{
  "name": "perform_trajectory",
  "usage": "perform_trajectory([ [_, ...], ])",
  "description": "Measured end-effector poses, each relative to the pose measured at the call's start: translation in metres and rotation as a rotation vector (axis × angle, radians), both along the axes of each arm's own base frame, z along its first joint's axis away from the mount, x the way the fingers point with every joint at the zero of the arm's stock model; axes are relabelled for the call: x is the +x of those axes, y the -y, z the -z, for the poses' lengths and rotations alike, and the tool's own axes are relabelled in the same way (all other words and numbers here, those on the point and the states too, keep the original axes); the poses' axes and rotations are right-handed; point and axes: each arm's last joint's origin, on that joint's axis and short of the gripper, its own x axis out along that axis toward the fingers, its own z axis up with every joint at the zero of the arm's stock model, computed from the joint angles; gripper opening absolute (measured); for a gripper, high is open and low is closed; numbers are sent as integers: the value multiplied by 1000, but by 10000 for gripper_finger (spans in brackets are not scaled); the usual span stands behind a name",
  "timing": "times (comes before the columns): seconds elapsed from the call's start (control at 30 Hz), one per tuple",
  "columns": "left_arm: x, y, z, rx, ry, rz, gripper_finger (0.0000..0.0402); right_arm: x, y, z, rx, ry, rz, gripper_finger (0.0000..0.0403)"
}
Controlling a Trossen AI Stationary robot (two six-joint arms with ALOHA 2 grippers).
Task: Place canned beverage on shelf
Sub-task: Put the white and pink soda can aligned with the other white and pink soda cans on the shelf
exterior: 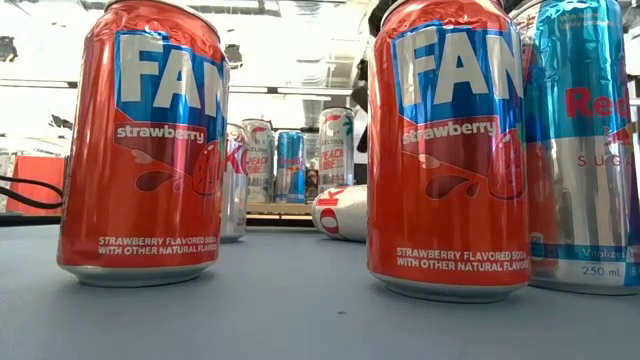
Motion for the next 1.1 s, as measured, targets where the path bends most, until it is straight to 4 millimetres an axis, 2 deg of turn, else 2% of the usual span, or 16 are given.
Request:
perform_trajectory([
  [0.13, 0, 0, 0, 2, -4, 1, 275, 6, 5, 8, 22, 17, 2, 0],
  [0.5, 0, -1, 1, 8, -8, 2, 275, 11, 13, 2, 59, 132, -49, 0],
  [0.63, -1, -1, 1, 9, -9, 2, 275, 13, 19, 7, 42, 108, -21, 0],
  [0.77, -1, -1, 1, 4, -19, -1, 275, -3, 7, -4, 8, 6, 76, 0],
  [0.87, -2, -2, 2, 10, -29, -3, 275, -11, -6, -15, 35, 12, 73, 0],
  [0.97, -2, -2, 2, 18, -29, 1, 275, -7, -17, -15, 55, 35, 19, 0],
  [1.1, -2, -2, 2, 20, -27, 1, 275, 1, -18, -4, 77, 22, 5, 0],
])
